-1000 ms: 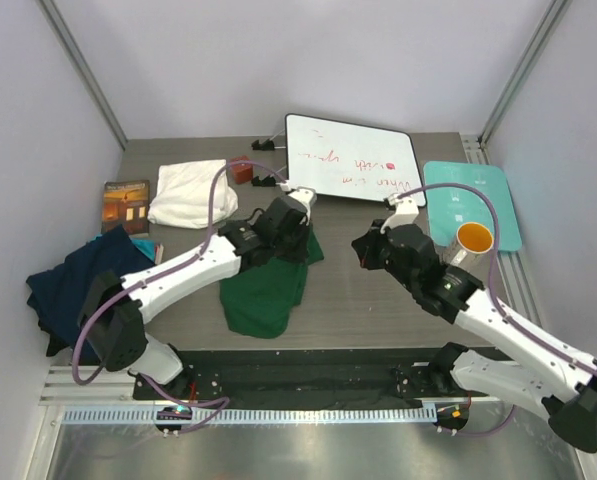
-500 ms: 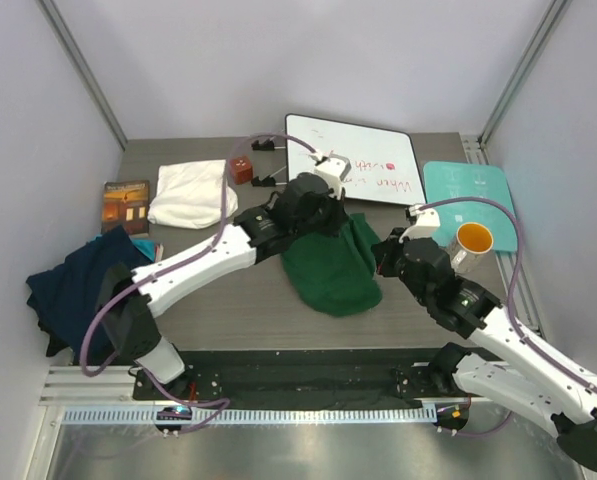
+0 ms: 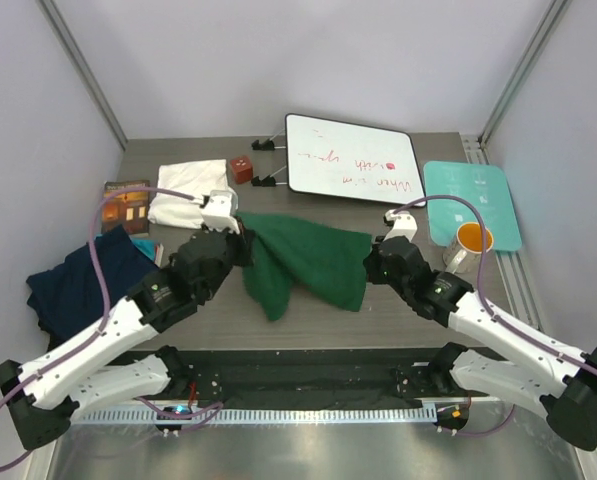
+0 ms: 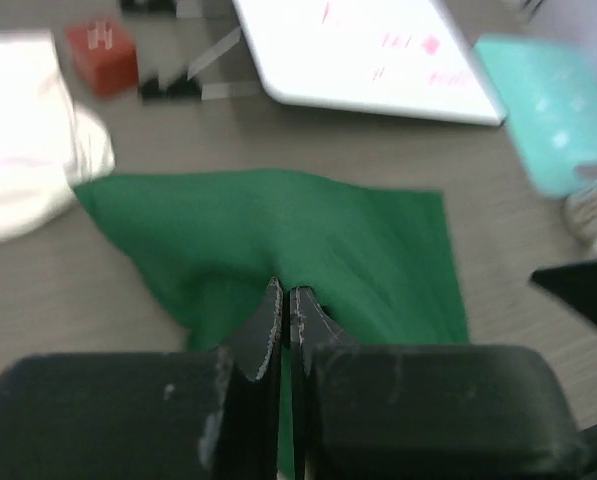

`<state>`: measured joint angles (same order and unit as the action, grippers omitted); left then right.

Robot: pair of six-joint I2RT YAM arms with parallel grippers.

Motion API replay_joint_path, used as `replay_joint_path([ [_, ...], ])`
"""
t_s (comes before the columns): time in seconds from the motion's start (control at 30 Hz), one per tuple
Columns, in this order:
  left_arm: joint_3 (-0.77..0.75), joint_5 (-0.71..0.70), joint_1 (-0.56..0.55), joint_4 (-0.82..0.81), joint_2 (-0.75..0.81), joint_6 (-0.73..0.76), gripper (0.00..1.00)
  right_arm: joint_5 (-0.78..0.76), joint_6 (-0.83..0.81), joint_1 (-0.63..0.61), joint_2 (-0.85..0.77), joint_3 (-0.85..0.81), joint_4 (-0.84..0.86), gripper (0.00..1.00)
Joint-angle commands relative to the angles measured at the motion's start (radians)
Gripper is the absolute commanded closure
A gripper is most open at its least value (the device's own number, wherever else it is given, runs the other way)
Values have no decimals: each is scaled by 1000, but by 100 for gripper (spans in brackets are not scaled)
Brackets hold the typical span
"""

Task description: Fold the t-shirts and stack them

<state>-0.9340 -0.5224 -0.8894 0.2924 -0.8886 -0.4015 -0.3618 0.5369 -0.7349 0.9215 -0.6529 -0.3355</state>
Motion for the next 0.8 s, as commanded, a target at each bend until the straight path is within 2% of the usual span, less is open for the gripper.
replay_joint_path([
  [0.0,138,-24,-2,135,-36,-193,100,30,26,3,36,-8,76,99],
  [0.1,196,-1,-2,159,-52,-272,100,75,25,3,82,-27,93,99],
  [0.23,199,-11,-2,162,-76,-273,100,185,37,3,138,-40,140,99],
  [0.27,180,-36,-2,168,-81,-266,100,252,43,3,160,-37,153,93],
  [0.33,146,-57,-2,168,-90,-237,100,309,55,2,178,-24,193,89],
  [0.43,89,-77,-2,137,-122,-177,100,307,74,2,183,-7,199,80],
  [0.47,71,-94,-2,140,-139,-165,100,313,77,2,178,-4,201,72],
  [0.53,17,-135,-2,171,-197,-152,100,348,89,2,172,7,219,70],
  [0.6,-3,-195,1,191,-237,-171,100,468,121,2,184,22,268,69],
  [0.77,23,-188,15,91,-246,-169,100,584,242,-64,238,97,435,62],
])
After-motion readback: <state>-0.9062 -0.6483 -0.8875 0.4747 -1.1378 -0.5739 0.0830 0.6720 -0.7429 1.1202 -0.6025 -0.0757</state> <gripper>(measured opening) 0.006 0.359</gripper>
